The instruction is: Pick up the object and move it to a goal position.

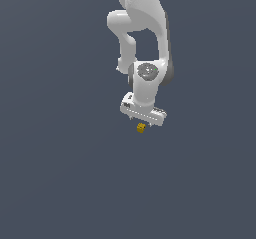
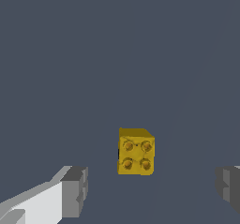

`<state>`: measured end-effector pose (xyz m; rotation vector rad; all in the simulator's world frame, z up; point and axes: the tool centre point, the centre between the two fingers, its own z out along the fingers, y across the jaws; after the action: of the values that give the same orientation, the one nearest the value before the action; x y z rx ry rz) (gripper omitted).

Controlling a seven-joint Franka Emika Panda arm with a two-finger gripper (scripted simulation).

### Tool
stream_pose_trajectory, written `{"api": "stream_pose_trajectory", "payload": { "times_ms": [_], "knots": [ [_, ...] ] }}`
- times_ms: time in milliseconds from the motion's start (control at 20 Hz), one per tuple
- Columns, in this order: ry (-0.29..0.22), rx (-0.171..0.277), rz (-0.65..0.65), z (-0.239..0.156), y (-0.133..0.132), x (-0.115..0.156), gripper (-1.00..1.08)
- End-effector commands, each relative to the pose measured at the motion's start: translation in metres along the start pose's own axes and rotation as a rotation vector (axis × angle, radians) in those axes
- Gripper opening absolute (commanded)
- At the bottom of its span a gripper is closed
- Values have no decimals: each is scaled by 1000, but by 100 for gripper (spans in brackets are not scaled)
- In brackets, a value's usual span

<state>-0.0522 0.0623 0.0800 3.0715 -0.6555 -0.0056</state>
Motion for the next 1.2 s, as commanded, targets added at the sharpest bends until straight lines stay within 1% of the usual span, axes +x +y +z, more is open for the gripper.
{"api": "stream_pose_trajectory", "payload": {
  "times_ms": [0,250,550,1150],
  "knots": [
    [2,1,23,4,-3,-5,100],
    [3,2,45,8,-6,-11,100],
    [3,1,43,11,-6,-11,100],
    [3,2,46,56,-6,-12,100]
  ]
}}
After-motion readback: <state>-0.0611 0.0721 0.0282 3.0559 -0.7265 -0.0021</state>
